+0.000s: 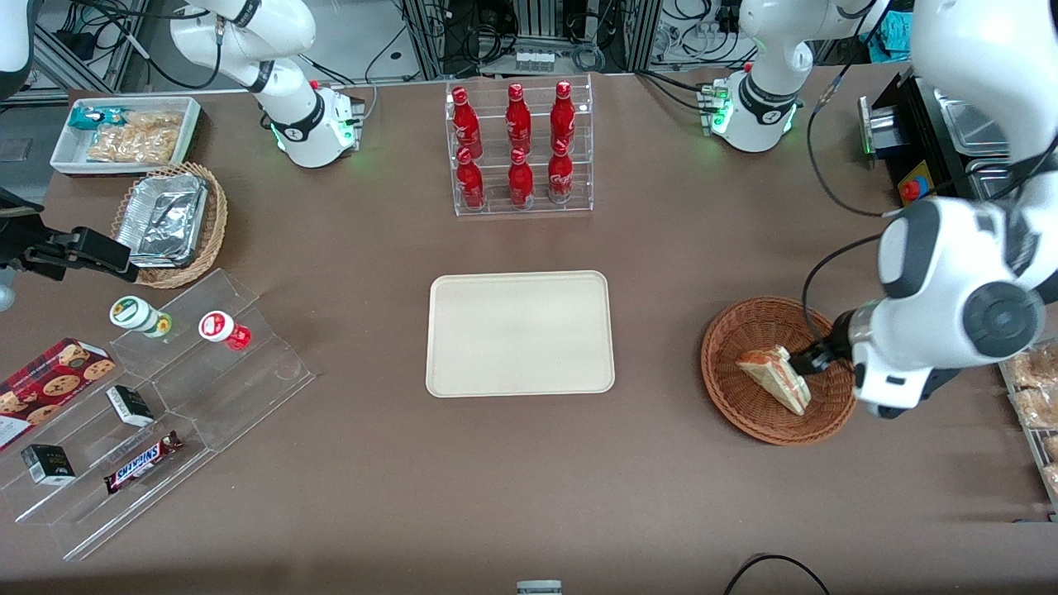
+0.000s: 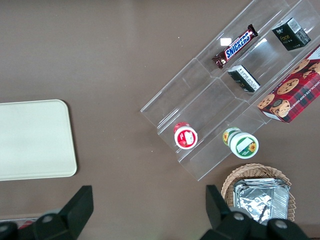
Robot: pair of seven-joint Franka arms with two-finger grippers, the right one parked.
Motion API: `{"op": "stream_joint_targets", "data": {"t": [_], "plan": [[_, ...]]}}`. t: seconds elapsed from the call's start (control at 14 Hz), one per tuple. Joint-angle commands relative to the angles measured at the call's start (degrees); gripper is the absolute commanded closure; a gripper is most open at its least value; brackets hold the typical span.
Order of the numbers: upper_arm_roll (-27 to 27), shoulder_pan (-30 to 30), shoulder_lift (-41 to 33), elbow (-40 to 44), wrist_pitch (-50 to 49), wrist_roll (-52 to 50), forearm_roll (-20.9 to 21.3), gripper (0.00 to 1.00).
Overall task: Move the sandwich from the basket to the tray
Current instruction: 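Lower the left gripper around the sandwich and close it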
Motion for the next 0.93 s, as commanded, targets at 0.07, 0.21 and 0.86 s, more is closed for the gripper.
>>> {"op": "stream_joint_targets", "data": {"t": [0.07,0.21,0.86], "plan": [[0.22,0.21,3.56,0.03,3.55,-4.64,1.13,0.0],[0.4,0.47,4.26,-3.56,8.1,-4.72,1.22,0.0],[0.58,0.83,5.23,-15.89,23.85,-8.33,1.22,0.39]]}}
